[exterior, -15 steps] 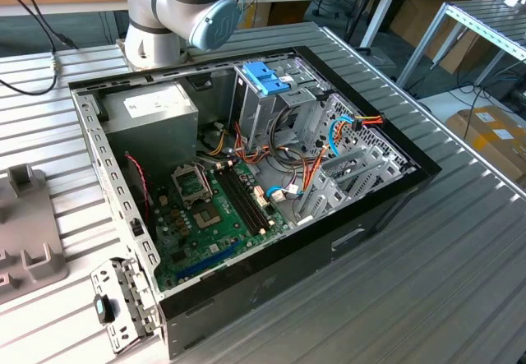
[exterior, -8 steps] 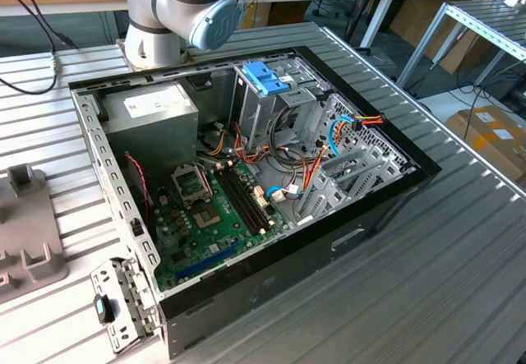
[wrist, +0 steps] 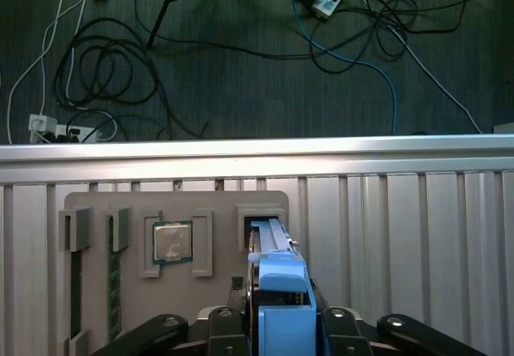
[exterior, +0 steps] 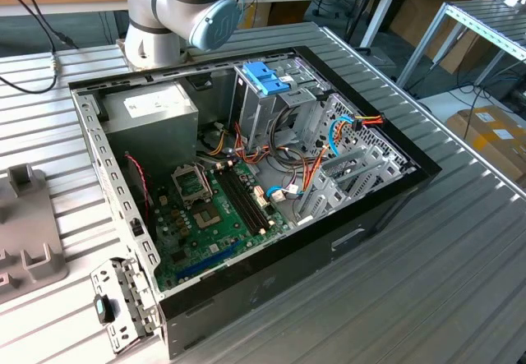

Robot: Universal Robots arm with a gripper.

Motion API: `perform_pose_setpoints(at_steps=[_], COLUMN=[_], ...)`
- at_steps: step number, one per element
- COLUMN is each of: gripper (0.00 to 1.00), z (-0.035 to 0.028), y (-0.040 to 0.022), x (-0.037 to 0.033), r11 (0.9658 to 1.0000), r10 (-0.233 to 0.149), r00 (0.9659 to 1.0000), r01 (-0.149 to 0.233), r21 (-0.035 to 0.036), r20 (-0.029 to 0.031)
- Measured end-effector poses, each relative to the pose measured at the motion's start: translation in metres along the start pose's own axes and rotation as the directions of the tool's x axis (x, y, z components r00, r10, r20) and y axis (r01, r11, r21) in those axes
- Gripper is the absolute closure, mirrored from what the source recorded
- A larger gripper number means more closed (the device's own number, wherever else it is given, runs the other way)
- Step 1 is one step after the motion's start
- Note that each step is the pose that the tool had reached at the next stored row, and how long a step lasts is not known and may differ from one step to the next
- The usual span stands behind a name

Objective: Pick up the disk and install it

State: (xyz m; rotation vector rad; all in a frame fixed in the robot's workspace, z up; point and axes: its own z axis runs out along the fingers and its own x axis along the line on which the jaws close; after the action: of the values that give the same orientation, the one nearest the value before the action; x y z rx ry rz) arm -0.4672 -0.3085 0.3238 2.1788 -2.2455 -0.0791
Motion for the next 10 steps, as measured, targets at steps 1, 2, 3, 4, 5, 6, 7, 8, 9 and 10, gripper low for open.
perform_pose_setpoints(at_steps=[1, 2, 3, 4, 5, 6, 7, 8, 9, 10], gripper=[0.63, 0.63, 0.63, 0.63, 0.63, 0.63, 0.63, 0.63, 0.63, 0.63], z=[-0.0006, -0.0011, -0.0018, -0.0024, -0.0034, -0.004, -0.0046, -0.0054, -0.006, -0.0066], y=[0.0, 0.0, 0.0001, 0.0001, 0.0002, 0.0002, 0.0002, 0.0002, 0.0003, 0.0003], x=[0.0, 0.0, 0.0, -0.0001, -0.0001, -0.0001, -0.0001, -0.0001, -0.0002, -0.0002], r11=[1.0, 1.0, 1.0, 1.0, 1.0, 1.0, 1.0, 1.0, 1.0, 1.0], r10=[0.0, 0.0, 0.0, 0.0, 0.0, 0.0, 0.0, 0.0, 0.0, 0.0], r00=[1.0, 1.0, 1.0, 1.0, 1.0, 1.0, 1.0, 1.0, 1.0, 1.0], r01=[0.0, 0.0, 0.0, 0.0, 0.0, 0.0, 0.0, 0.0, 0.0, 0.0], r21=[0.0, 0.0, 0.0001, 0.0001, 0.0001, 0.0, 0.0, 0.0, 0.0001, 0.0001], r20=[0.0, 0.0, 0.0, 0.0, 0.0, 0.0, 0.0, 0.0, 0.0, 0.0])
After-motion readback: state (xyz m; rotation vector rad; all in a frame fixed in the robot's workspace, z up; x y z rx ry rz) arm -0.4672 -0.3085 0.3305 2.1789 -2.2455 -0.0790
